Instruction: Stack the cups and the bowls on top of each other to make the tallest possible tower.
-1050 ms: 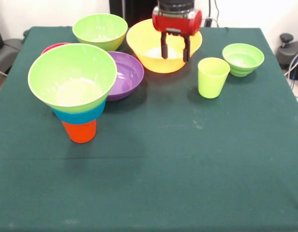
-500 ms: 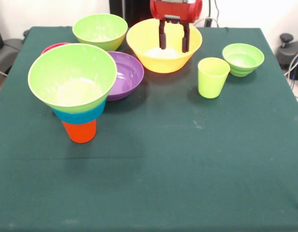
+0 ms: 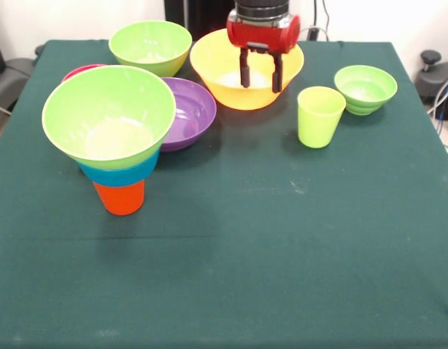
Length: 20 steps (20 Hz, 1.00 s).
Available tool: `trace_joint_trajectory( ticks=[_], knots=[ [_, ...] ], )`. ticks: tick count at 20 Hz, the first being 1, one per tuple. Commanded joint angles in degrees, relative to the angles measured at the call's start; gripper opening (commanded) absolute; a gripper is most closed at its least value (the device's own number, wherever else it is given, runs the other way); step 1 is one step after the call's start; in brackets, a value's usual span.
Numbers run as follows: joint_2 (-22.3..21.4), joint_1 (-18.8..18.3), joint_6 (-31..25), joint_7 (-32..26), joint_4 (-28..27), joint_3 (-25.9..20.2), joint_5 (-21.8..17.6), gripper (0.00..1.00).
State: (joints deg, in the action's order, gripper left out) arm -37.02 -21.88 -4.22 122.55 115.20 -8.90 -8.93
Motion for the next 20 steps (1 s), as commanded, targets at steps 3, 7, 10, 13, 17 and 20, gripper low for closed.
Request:
trace_joint_trajectory(
  ticks=[3,7,10,13,17,20],
  knots=[
    [3.01,1.09,5.01,7.72,2.91,2.19,-1.29,1.00],
    [2.01,-0.91,1.49,5.83,1.25,-0.52,-0.19,1.00],
    [2.05,-1.31,-2.10,4.14,-1.87,-1.19,0.62,1.00],
    [2.30,-0.79,-4.70,3.00,-4.73,-0.21,1.08,1.00],
    [5.17,-0.24,-4.86,2.49,-8.42,0.52,1.04,1.00],
    [6.23,-0.55,-5.51,2.17,-10.10,0.11,1.18,1.00]
  ],
)
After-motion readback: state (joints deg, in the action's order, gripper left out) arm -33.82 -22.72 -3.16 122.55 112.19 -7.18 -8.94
